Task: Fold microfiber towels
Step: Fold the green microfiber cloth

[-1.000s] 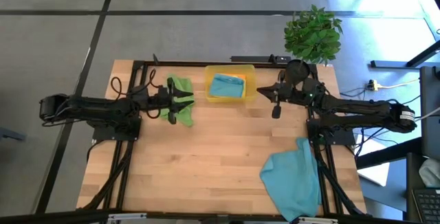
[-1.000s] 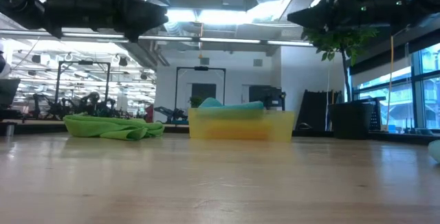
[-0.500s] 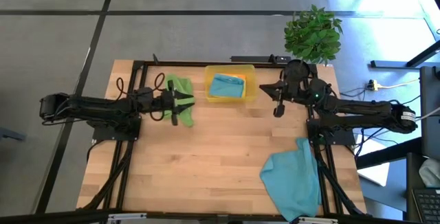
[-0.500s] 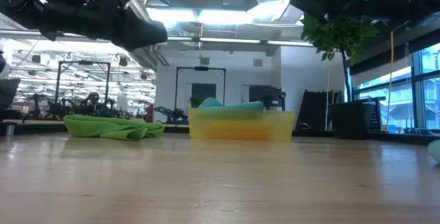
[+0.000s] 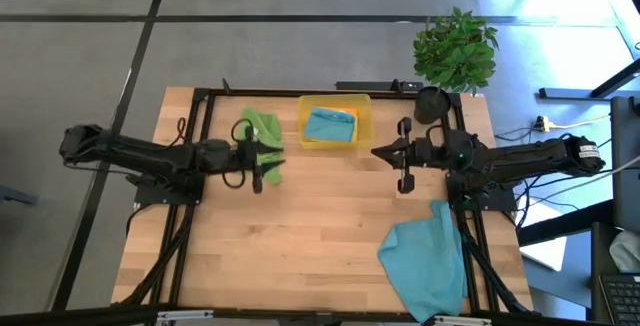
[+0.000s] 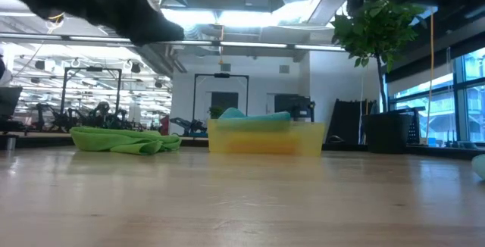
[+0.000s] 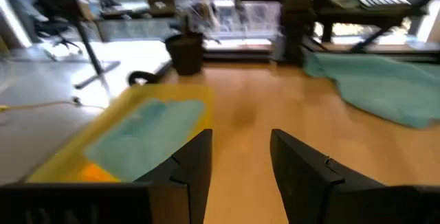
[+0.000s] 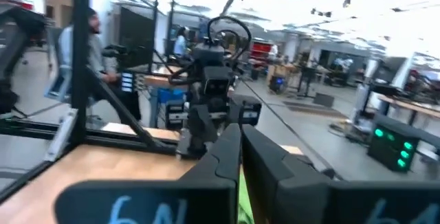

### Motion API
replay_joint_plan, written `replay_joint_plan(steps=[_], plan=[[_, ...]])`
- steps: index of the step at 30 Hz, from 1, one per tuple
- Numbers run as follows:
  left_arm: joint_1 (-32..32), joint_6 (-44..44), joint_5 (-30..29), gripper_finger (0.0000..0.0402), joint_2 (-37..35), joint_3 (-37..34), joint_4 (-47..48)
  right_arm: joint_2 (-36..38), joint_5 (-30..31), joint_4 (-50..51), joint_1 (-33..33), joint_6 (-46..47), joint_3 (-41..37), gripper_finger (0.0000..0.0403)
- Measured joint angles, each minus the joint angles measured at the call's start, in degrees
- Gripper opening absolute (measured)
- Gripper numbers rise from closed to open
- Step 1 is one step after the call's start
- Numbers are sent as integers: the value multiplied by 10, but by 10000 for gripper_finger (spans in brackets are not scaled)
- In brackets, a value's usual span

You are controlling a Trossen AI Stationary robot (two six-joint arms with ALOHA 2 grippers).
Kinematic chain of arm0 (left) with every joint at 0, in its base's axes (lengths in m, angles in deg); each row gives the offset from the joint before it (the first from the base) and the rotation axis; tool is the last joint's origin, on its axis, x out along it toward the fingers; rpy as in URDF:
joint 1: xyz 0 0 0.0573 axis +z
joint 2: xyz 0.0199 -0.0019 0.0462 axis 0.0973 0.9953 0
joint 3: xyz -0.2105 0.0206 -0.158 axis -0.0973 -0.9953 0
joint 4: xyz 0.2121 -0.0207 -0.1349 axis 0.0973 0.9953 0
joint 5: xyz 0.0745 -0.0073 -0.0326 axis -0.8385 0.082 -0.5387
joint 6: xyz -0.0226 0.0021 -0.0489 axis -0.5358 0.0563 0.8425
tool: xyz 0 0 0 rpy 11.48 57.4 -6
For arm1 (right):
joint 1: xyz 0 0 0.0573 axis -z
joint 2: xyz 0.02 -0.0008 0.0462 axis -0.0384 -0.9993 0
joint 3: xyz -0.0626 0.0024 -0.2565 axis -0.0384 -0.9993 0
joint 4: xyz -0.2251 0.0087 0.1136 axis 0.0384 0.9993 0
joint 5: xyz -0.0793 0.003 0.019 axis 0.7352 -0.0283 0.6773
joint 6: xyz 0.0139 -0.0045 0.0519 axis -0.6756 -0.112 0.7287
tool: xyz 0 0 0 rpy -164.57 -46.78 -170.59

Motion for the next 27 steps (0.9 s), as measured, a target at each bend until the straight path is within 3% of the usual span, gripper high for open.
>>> replay_joint_plan(steps=[5,9,12,17,24,27], plan=[[-96,19,-31,137,0,28,47,-1,0,39,-25,-37,17,17],[-134,16,-76,137,0,29,48,-2,0,81,-28,-40,29,17],[-138,21,-109,137,0,29,60,-3,9,97,-28,-42,36,17],[-123,36,-114,137,0,29,111,-2,45,95,-28,-42,39,17],[-106,73,-116,137,0,29,129,-11,46,98,-28,-11,39,17],[-90,143,-165,137,14,43,223,-24,46,101,-28,18,39,17]])
